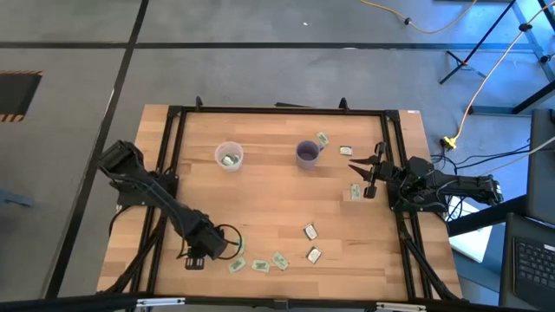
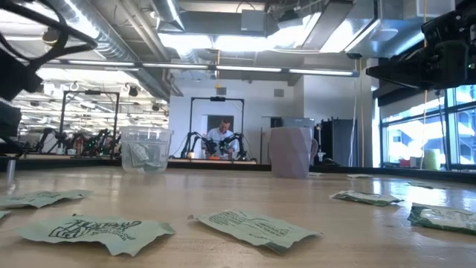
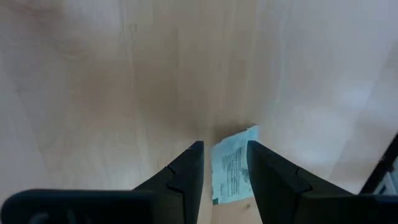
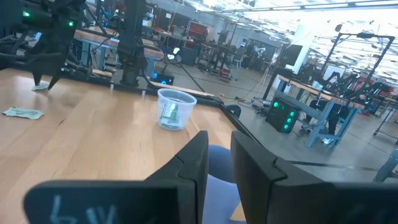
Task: Pick and place Stevia / Truvia into bins
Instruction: Put the light green stevia packet into the transparent container
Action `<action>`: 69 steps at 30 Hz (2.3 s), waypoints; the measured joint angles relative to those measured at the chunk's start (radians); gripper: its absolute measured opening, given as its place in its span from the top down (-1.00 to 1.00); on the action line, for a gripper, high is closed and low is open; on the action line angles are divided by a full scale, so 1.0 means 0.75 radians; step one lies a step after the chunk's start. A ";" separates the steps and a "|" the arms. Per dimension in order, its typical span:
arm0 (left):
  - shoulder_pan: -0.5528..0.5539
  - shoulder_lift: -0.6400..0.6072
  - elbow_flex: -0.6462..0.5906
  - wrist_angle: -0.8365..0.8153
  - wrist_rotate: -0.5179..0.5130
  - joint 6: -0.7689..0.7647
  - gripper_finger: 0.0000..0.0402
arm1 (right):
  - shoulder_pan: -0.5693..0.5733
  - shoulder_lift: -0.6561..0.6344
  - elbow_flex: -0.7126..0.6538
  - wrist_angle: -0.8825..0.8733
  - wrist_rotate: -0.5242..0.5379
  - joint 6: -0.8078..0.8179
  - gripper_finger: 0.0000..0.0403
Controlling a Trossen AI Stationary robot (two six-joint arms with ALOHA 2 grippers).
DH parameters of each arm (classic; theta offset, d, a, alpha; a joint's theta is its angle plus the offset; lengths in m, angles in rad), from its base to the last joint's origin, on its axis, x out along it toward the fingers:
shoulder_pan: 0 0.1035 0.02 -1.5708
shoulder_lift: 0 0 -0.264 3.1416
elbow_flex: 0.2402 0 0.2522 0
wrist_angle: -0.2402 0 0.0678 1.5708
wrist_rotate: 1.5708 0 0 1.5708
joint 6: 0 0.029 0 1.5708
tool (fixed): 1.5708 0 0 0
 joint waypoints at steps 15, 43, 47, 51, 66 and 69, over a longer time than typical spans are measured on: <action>0.000 0.047 0.001 0.013 0.089 0.057 0.60 | 0.001 0.000 0.000 0.000 0.000 0.000 0.63; 0.140 -0.083 -0.053 0.049 0.193 0.094 0.99 | 0.000 0.000 0.000 0.001 0.000 0.002 0.63; 0.227 -0.206 -0.053 0.049 0.023 0.094 0.99 | 0.000 0.000 0.000 0.001 -0.001 0.006 0.63; 0.353 -0.342 -0.053 0.049 -0.221 0.094 0.99 | 0.000 0.000 0.000 0.002 -0.001 0.006 0.63; 0.942 -0.557 -0.051 0.058 -0.934 0.078 0.99 | 0.000 0.000 0.000 0.002 -0.001 0.004 0.63; 1.027 -0.551 -0.051 0.059 -0.881 0.079 0.99 | 0.000 0.000 0.000 0.002 -0.001 0.002 0.63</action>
